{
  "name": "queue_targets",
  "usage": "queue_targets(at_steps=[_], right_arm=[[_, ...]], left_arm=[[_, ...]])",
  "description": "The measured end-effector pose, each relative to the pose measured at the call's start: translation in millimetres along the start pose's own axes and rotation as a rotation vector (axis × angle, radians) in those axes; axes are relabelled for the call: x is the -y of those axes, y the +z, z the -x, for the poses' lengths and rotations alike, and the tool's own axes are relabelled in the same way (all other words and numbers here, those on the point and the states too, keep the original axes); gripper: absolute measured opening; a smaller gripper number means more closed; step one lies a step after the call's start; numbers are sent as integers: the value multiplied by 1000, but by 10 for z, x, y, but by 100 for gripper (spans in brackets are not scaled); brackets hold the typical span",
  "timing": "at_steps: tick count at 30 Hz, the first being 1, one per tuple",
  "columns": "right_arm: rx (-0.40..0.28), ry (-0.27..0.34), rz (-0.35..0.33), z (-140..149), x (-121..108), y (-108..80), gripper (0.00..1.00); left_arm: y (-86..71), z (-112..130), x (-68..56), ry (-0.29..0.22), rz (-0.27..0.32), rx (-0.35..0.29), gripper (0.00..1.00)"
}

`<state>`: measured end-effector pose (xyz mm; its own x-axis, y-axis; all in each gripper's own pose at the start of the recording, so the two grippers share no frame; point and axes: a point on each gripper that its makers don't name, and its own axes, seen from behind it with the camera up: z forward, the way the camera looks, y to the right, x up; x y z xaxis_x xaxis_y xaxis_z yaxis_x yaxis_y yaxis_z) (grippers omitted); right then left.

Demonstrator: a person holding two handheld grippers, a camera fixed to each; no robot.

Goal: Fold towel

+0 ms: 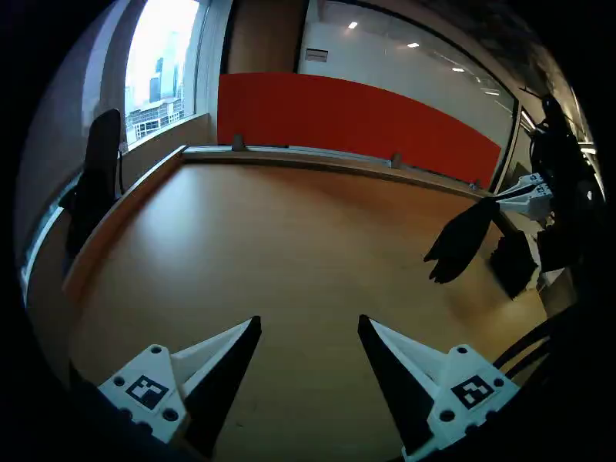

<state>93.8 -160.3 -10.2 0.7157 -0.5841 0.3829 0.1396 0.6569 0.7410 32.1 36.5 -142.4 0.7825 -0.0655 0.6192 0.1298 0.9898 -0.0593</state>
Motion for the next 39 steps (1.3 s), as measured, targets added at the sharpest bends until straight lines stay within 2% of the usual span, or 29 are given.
queue_targets(at_steps=[14, 24, 33, 39], right_arm=[[45, 24, 86, 351, -916, -553, 6], [67, 89, 155, 649, -1633, -950, 6], [94, 118, 223, 837, -2216, -1225, 6], [107, 139, 254, 929, -2509, -1348, 6]], left_arm=[[35, -72, -109, 11, -5, 3, 94], [55, -122, -210, 33, -12, 10, 94], [75, -145, -314, 47, -18, 17, 94], [93, -150, -385, 57, -19, 20, 94]])
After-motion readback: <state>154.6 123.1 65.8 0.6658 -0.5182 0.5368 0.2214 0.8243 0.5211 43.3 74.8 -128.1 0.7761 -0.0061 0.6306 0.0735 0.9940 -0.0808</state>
